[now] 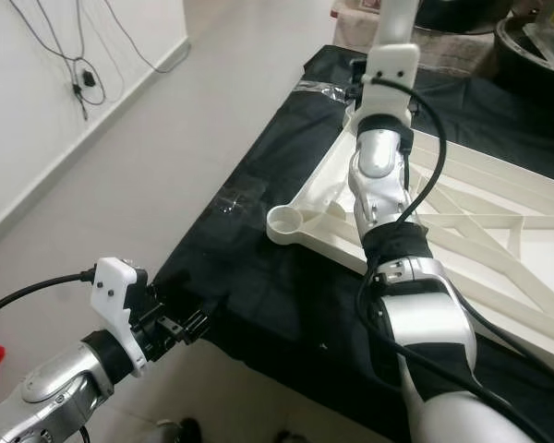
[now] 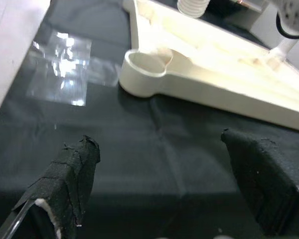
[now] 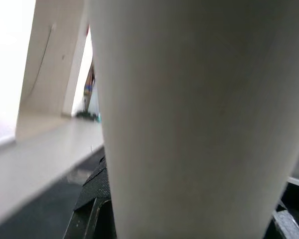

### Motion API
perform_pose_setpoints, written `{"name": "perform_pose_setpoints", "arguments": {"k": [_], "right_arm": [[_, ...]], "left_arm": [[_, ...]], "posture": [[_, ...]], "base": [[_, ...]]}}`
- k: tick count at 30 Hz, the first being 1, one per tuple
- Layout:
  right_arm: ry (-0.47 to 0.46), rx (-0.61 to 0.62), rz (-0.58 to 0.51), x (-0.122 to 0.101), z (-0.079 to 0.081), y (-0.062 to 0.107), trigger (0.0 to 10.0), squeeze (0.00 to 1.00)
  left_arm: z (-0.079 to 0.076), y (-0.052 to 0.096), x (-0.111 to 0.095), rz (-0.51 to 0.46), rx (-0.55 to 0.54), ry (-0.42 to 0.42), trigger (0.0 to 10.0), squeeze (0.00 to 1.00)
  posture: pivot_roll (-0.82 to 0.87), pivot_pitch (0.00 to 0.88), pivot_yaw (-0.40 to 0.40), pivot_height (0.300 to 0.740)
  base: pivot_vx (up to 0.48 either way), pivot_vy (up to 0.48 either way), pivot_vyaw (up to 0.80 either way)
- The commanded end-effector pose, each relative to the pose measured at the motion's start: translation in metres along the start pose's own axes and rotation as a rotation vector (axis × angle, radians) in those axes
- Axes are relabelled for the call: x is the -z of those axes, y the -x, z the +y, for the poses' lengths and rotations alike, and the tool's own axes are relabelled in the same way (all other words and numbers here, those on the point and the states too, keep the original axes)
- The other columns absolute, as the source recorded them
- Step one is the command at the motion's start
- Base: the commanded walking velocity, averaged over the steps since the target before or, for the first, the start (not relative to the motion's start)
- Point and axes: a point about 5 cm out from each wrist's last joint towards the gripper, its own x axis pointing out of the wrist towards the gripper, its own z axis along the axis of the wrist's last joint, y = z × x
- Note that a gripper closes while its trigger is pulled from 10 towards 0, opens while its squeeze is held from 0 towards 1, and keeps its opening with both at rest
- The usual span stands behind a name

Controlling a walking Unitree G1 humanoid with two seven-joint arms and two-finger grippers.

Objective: Building children table

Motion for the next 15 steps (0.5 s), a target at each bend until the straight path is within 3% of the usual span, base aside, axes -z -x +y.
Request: {"name": "perform_pose_setpoints", "arguments": {"k": [1, 3, 4, 8, 14, 15], "right_arm": [[0.056, -0.026, -0.013, 0.011, 0.006, 0.01, 0.0, 0.0], [0.07, -0.04, -0.011, 0.016, 0.008, 0.014, 0.0, 0.0], [0.105, -0.068, 0.014, 0.032, 0.013, 0.027, 0.0, 0.0], [0.125, -0.08, 0.024, 0.042, 0.016, 0.035, 0.0, 0.0], [0.05, -0.203, 0.084, 0.053, 0.024, 0.047, 0.0, 0.0], [-0.008, -0.243, 0.121, 0.056, 0.026, 0.049, 0.0, 0.0]], "left_arm": [[-0.004, 0.004, 0.003, 0.019, -0.018, 0.013, 10.0, 0.0], [-0.004, 0.005, 0.003, 0.02, -0.022, 0.016, 10.0, 0.0], [-0.006, 0.008, 0.003, 0.03, -0.029, 0.016, 10.0, 0.0], [-0.006, 0.009, 0.002, 0.034, -0.034, 0.017, 10.0, 0.0], [-0.005, 0.01, 0.004, 0.043, -0.041, 0.022, 10.0, 0.0], [-0.005, 0.01, 0.005, 0.047, -0.041, 0.022, 10.0, 0.0]], "posture": [[0.14, 0.336, -0.06, 0.74], [0.14, 0.336, -0.06, 0.74], [0.14, 0.345, -0.057, 0.74], [0.14, 0.35, -0.055, 0.74], [0.14, 0.349, -0.049, 0.74], [0.14, 0.344, -0.047, 0.74]], "base": [[0.0, 0.0, 0.0], [0.0, 0.0, 0.0], [0.0, 0.0, 0.0], [0.0, 0.0, 0.0], [0.0, 0.0, 0.0], [0.0, 0.0, 0.0]]}}
